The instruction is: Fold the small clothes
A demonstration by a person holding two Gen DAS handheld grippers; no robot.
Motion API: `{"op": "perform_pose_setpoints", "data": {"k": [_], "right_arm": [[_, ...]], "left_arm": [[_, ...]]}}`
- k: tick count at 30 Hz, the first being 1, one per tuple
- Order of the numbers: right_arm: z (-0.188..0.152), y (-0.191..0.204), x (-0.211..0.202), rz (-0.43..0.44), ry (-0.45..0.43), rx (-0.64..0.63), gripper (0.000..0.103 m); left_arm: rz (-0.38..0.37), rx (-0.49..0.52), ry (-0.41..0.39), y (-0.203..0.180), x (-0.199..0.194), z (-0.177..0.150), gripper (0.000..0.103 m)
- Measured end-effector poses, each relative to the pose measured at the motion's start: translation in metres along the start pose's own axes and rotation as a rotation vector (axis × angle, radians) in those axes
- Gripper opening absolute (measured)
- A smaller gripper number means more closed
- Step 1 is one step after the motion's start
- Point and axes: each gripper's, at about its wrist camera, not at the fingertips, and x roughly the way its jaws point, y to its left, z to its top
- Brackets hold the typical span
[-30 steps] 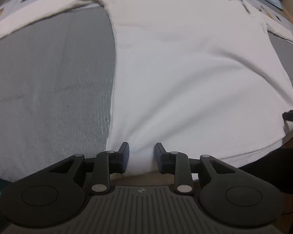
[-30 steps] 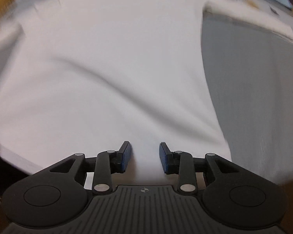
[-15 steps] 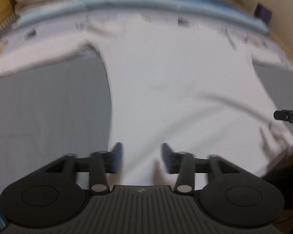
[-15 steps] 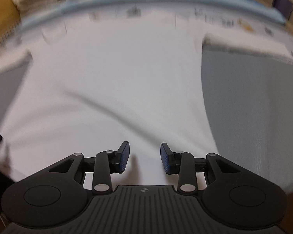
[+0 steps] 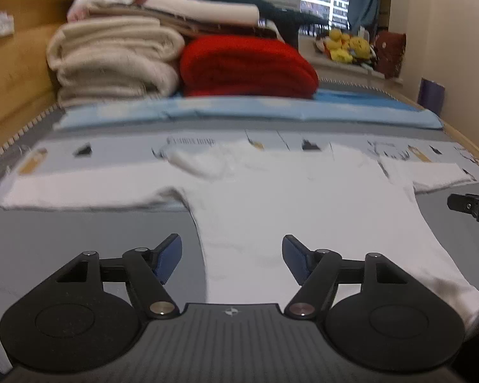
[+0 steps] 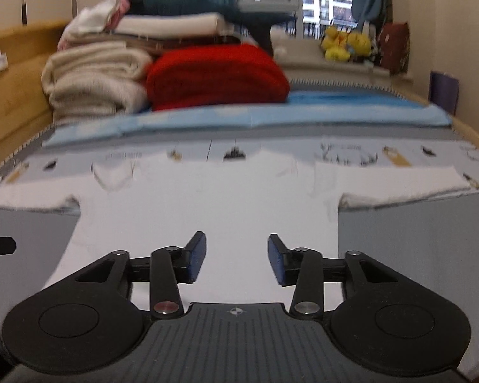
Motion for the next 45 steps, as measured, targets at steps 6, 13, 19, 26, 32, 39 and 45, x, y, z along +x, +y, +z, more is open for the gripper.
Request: {"op": "perform_pose_setpoints", "data": {"k": [6,13,19,26,32,39,45], "right_arm": [[0.011,0.006,0.000,-0.025,-0.070,-0.008,0.045],[0.017,0.010,0.012,-0.031,-0.057,0.044,0.045],[0.018,0.018,0.022,-0.048,-0.024,0.026,0.045],[0.038,0.025,0.013,-0.062,-0.024,-0.014,0.045],[0.088,0.045,0.022,-0.070,-0.075,0.015,0.045],[0.113,0.065,0.081,-0.007,-0.134,0.053,0.045],[0.097,0.056,0.128,0.028,0.011,0.123,0.033]], "left_arm": [[0.056,0.035,-0.114,-0.003,-0.008,0.052,0.076],[0.067,0.058,-0.216,-0.009,0.022,0.111,0.076],[0.069,0.144,-0.094,-0.010,0.081,0.087,0.053],[0.042,0.010,-0.054,0.007,0.114,0.112,0.043],[0.056,-0.055,-0.039,0.016,0.116,0.113,0.033],[0.067,-0.098,0.019,0.029,0.124,0.102,0.026],[0.107,-0.146,0.072,0.047,0.150,0.095,0.020]]}}
